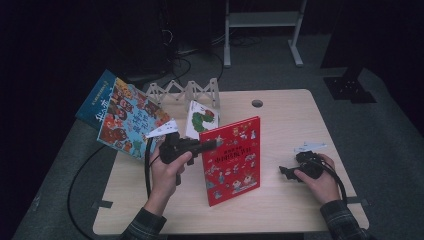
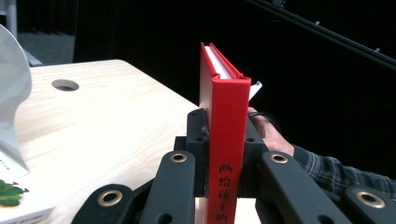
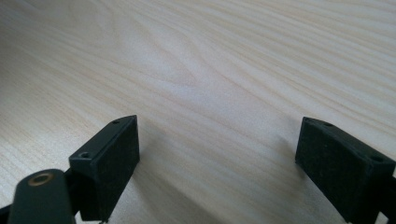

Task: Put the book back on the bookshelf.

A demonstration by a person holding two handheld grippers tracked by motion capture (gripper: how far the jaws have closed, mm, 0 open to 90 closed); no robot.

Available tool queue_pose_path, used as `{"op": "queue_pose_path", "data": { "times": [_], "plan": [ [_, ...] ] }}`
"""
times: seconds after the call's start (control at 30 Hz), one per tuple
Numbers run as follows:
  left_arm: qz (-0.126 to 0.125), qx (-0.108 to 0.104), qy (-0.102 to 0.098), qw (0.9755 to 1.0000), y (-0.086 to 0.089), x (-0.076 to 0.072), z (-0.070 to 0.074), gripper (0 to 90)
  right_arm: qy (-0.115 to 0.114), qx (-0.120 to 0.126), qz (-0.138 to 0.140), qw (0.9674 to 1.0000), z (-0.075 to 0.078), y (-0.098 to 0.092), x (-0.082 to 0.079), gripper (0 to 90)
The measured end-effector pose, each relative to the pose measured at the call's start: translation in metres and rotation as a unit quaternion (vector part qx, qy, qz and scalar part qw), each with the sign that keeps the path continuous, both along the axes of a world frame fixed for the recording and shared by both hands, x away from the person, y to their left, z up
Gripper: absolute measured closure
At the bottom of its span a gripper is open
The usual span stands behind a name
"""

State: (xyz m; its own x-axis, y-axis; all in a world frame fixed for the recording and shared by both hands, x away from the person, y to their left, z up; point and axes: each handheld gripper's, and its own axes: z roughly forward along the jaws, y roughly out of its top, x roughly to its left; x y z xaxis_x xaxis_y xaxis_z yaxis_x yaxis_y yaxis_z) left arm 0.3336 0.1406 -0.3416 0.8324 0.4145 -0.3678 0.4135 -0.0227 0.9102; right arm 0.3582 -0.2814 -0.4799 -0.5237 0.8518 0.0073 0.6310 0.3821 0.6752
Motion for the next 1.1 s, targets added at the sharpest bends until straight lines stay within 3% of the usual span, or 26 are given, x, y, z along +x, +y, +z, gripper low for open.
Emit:
{"op": "queue_pose_path", "data": {
  "times": [0.17,0.37,0.7,1.1],
  "plan": [
    [0.01,0.011,-0.007,0.9999,0.003,-0.001,0.007,79.6,-0.034,0.022,-0.005,0.9992,-0.007,-0.002,-0.003,11.7],
    [0.029,0.018,-0.012,0.9994,0.012,-0.002,0.014,79.6,-0.034,0.023,-0.008,0.9991,-0.007,-0.001,-0.003,11.5],
    [0.062,0.006,-0.011,0.998,0.038,-0.005,0.027,79.6,-0.034,0.022,-0.011,0.9991,-0.007,-0.001,-0.003,11.5],
    [0.113,-0.011,-0.014,0.9934,0.075,-0.011,0.039,79.6,-0.034,0.022,-0.013,0.9991,-0.007,0.0,-0.002,11.5]
  ]
}}
